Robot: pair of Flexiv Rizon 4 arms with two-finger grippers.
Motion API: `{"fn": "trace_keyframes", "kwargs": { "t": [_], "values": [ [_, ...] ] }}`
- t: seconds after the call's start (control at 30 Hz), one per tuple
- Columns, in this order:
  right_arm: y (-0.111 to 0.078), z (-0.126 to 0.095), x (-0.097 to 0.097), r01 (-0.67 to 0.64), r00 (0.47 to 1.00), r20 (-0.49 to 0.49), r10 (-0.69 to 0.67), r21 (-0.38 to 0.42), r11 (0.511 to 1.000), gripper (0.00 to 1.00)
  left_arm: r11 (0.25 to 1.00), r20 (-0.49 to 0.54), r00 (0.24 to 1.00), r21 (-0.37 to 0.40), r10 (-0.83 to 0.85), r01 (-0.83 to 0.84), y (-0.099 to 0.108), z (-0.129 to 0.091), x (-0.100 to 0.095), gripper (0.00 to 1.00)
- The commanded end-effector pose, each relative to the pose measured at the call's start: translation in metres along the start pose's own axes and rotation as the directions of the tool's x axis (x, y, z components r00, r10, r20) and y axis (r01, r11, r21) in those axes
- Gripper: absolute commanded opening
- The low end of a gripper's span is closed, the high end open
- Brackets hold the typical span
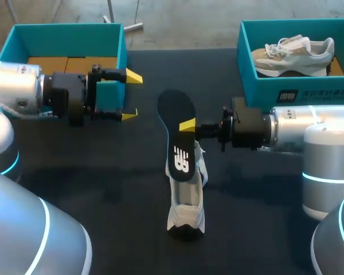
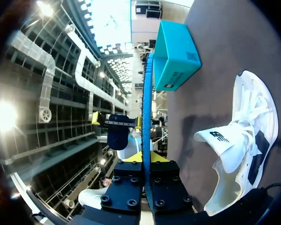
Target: Take the shoe out of the shoebox, open the shoe tongue, remove and reinsert the insole, then place the shoe into the shoebox
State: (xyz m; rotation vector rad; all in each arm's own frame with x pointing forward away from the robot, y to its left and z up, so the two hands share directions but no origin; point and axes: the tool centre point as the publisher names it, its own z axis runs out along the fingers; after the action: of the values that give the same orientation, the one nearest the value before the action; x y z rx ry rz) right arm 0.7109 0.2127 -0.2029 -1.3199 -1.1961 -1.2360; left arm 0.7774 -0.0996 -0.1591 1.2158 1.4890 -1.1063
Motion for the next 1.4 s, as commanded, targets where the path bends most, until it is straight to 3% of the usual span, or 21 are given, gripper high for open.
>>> {"fn": "trace_keyframes", "kwargs": {
  "t": [0.03,0.27,0.73,0.97,1.23,1.4],
  "values": [
    [-0.001,0.002,0.0,0.0,1.0,0.002,0.0,-0.003,1.0,0.0,1.0,0.06,0.998,-0.006,0.0,0.0,-0.003,0.008,0.011,1.0],
    [-0.001,0.002,0.0,0.0,1.0,0.002,0.0,-0.003,1.0,0.0,0.999,0.093,0.996,-0.051,-0.005,0.01,-0.008,0.034,0.022,1.0],
    [-0.001,0.002,0.0,0.0,1.0,0.002,0.0,-0.003,1.0,0.0,0.996,0.143,0.986,-0.021,-0.087,0.091,-0.018,0.069,0.031,0.99],
    [-0.001,0.002,0.0,0.0,1.0,0.002,0.0,-0.003,1.0,0.0,0.993,0.149,0.983,-0.025,-0.11,0.115,-0.023,0.075,0.035,0.84],
    [-0.001,0.002,0.0,0.0,1.0,0.002,0.0,-0.003,1.0,0.0,0.99,0.173,0.977,-0.039,-0.123,0.132,-0.028,0.076,0.036,0.5],
    [-0.001,0.002,0.0,0.0,1.0,0.002,0.0,-0.003,1.0,0.0,0.991,0.18,0.977,-0.038,-0.118,0.127,-0.034,0.08,0.037,0.43]
  ]
}}
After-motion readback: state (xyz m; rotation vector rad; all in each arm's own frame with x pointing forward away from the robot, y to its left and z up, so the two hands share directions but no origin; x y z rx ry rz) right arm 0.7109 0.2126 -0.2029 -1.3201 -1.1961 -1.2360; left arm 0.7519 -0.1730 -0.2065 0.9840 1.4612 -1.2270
